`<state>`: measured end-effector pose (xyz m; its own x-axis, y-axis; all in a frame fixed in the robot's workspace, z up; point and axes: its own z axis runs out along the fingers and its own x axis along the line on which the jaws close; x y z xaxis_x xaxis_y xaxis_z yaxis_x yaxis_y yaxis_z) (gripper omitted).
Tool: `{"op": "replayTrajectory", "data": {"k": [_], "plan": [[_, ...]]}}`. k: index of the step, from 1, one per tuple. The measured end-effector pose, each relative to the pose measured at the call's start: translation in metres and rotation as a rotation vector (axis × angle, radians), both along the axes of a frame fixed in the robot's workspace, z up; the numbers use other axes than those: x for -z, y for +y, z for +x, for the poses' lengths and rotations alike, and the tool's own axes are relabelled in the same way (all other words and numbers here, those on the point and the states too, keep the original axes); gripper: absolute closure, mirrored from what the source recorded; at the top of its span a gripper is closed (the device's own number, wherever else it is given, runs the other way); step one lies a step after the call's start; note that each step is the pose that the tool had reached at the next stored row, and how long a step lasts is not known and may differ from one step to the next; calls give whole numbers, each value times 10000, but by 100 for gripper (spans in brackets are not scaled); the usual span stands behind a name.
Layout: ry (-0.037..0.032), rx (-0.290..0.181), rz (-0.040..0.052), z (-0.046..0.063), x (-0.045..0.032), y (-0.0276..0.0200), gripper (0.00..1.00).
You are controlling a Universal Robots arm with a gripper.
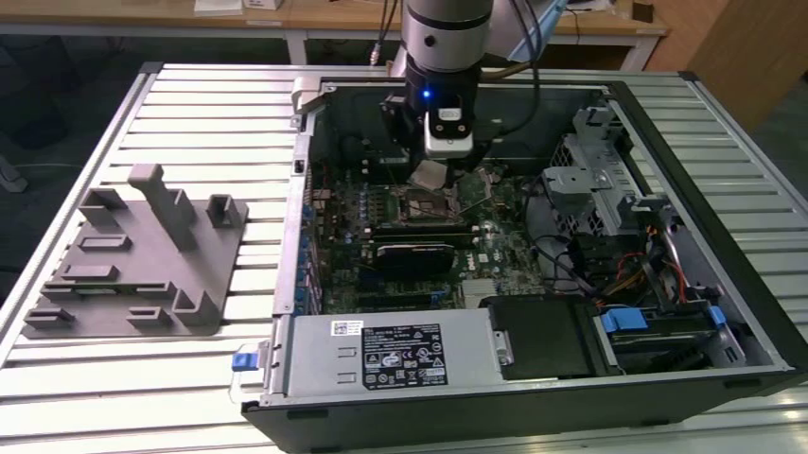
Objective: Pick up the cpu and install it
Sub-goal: 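Place the cpu into insertion slot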
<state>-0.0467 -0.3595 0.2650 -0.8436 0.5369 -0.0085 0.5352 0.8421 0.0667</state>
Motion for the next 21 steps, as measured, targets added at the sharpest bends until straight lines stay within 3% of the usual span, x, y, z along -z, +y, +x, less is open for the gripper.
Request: {"op": "replayTrajectory", "data": {"k": [21], "plan": [[0, 2703, 0, 0, 3, 0, 46]]}}
